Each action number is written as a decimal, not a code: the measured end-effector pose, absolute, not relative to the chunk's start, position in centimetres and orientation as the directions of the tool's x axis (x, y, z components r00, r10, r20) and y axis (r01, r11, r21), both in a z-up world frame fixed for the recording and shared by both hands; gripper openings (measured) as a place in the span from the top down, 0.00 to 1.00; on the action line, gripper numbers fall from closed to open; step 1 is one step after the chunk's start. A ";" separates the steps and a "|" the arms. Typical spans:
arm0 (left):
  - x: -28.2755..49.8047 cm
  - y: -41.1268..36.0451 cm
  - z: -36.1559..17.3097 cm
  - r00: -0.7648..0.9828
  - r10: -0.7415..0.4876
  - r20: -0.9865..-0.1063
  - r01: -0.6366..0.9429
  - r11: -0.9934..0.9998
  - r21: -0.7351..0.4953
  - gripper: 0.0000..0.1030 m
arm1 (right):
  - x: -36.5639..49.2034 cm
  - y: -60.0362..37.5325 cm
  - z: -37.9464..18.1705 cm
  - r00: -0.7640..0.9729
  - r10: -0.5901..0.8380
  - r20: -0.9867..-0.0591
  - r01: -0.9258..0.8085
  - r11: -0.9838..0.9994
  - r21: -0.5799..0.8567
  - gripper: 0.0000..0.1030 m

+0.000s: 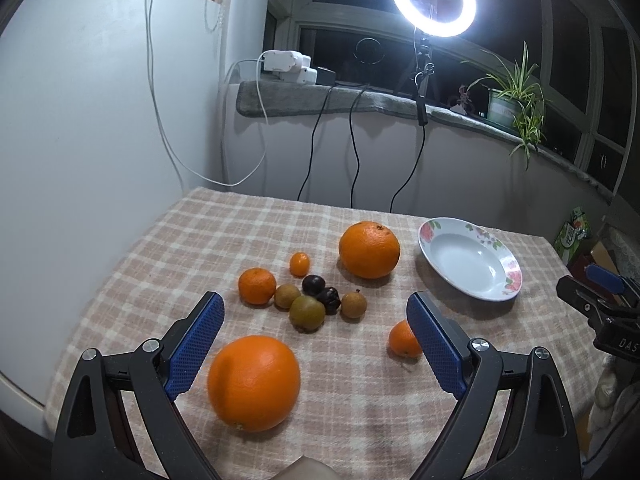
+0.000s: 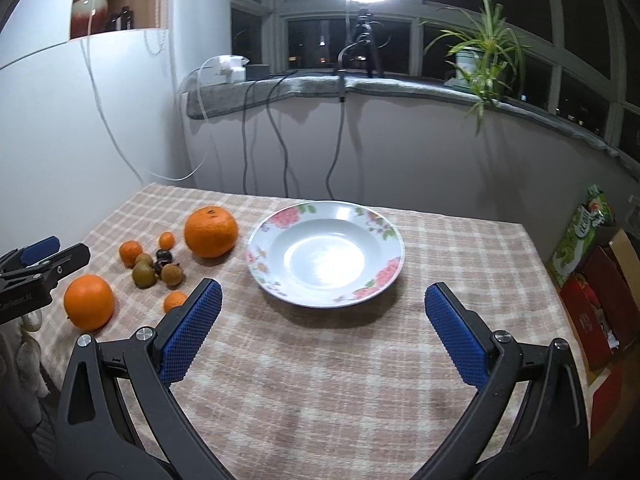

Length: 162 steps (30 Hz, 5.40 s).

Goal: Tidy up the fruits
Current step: 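Move the right tool toward the large orange beside the left tool, then close the right tool fingers around the large orange, then carry the large orange with the right tool over the white plate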

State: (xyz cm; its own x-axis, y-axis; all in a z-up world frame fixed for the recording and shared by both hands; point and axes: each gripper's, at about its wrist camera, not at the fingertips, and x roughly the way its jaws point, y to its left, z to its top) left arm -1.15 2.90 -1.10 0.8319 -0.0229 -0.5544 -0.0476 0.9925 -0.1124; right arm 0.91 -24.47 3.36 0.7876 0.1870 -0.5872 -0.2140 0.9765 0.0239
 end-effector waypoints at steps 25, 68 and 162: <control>-3.0 8.1 -5.4 0.749 -0.078 -0.658 -0.077 0.976 -0.203 0.19 | 4.8 -13.5 0.9 0.462 0.546 -0.699 -0.557 0.792 0.250 0.00; -1.5 9.0 -8.8 0.682 -0.230 -0.695 -0.036 0.937 -0.346 0.37 | 6.9 -1.1 -5.0 -0.032 0.687 -0.726 -0.635 0.547 0.546 0.19; 11.2 -12.1 -5.7 0.609 -0.399 -0.685 0.357 0.910 -0.212 0.27 | 14.2 -28.0 -1.6 0.390 0.608 -0.692 -0.310 0.794 0.522 0.20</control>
State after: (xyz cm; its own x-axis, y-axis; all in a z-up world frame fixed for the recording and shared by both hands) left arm 11.15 -12.10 -5.68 0.6095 -0.3994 -0.6849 0.3574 0.9095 -0.2123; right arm 14.20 -27.96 -1.65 0.3903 0.6076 -0.6917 -0.3105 0.7941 0.5225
